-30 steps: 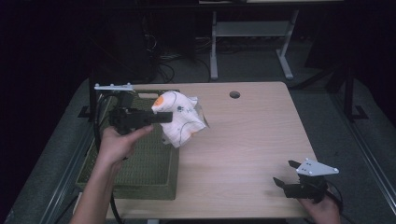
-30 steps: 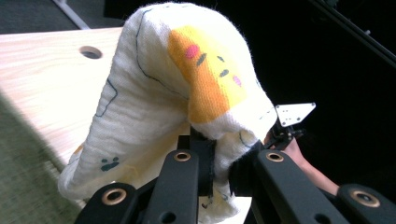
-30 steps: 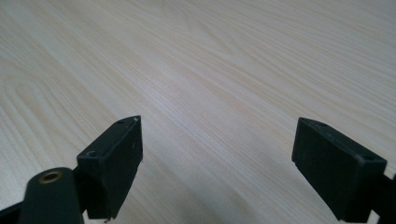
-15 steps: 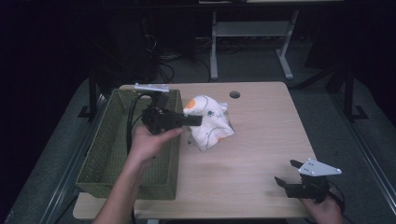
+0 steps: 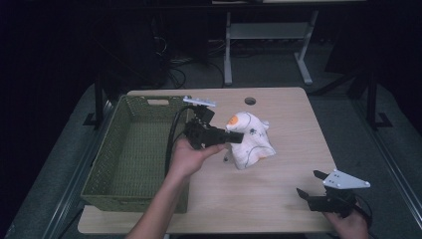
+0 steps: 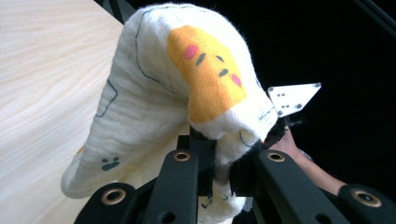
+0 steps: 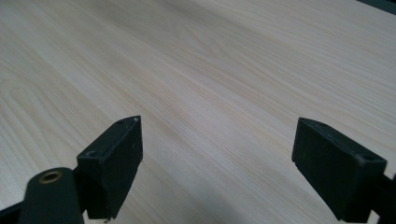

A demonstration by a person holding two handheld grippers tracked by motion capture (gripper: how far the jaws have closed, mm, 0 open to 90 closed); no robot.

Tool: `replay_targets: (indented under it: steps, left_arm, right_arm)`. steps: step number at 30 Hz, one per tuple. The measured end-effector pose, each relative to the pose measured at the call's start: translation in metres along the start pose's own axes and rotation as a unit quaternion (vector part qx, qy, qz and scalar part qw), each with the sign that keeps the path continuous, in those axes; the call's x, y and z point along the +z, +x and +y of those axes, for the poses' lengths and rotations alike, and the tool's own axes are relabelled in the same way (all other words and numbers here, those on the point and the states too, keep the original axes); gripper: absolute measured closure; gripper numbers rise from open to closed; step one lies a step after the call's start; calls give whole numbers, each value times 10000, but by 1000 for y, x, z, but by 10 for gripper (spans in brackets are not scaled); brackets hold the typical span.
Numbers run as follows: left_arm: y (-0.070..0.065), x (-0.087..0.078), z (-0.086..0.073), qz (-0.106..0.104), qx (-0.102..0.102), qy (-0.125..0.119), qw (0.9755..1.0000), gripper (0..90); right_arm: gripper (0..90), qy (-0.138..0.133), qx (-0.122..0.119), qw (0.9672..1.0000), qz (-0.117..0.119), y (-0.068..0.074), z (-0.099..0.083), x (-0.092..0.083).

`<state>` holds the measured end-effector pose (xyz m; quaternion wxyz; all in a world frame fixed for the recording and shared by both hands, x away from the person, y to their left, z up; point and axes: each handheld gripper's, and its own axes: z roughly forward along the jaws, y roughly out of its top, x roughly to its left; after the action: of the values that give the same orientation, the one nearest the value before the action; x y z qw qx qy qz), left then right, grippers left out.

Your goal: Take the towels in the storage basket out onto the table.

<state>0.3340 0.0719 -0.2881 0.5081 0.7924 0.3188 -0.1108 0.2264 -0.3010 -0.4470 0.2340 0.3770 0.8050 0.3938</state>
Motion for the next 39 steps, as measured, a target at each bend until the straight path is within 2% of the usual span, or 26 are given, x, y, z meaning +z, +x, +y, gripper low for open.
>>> replay_targets:
  steps: [3, 4, 6, 7, 11, 12, 15, 18, 21, 25, 28, 31, 33, 34, 39]
  left_arm:
    - [0, 15, -2, 21, 35, 93, 9999, 817]
    - [-1, 25, -4, 39, 26, 140, 9999, 815]
    - [0, 29, -5, 37, 17, 159, 9999, 815]
    - [0, 41, -8, -23, -13, 215, 9998, 814]
    - [1, 62, -13, -79, -43, 352, 9993, 813]
    - [1, 62, -13, -79, -43, 352, 9993, 813]
    - [1, 79, -18, -232, -82, 442, 9987, 813]
    - [0, 87, -21, -327, -84, 494, 9982, 811]
    - [0, 101, -26, -609, -140, 601, 9962, 806]
    - [5, 111, -32, -691, -173, 730, 9948, 796]
    - [16, 118, -42, -659, -321, 876, 9935, 793]
    - [30, 123, -56, -494, -557, 976, 9924, 786]
    - [40, 124, -64, -325, -605, 1056, 9920, 784]
    - [45, 124, -68, -276, -700, 1074, 9914, 776]
    - [59, 120, -81, 91, -899, 1145, 9893, 730]
  right_arm:
    - [159, -24, -11, 10000, -24, -1, -1, -2]
    - [159, -29, -15, 10000, -34, -2, -1, -3]
    - [159, -32, -34, 10000, -45, -2, -1, -4]
    - [159, -49, -10, 10000, -53, -3, -2, -5]
    - [159, -60, -33, 9999, -90, -4, -5, -9]
    - [159, -60, -33, 9999, -90, -4, -5, -9]
    - [159, -113, -56, 9998, -157, -5, -6, -14]
    - [159, -148, -61, 9997, -176, -5, -6, -17]
    - [159, -152, -62, 9997, -168, -5, -6, -18]
    - [159, -143, -100, 9998, -138, -4, -6, -17]
    - [159, -131, -108, 9998, -123, -3, -6, -15]
    - [159, -51, -160, 9998, -63, -2, -6, -11]
    - [159, -49, -168, 9998, -52, -1, -6, -9]
    - [159, -31, -169, 9998, -30, 0, -6, -8]
    - [159, 56, -220, 9997, 55, 3, -4, -2]
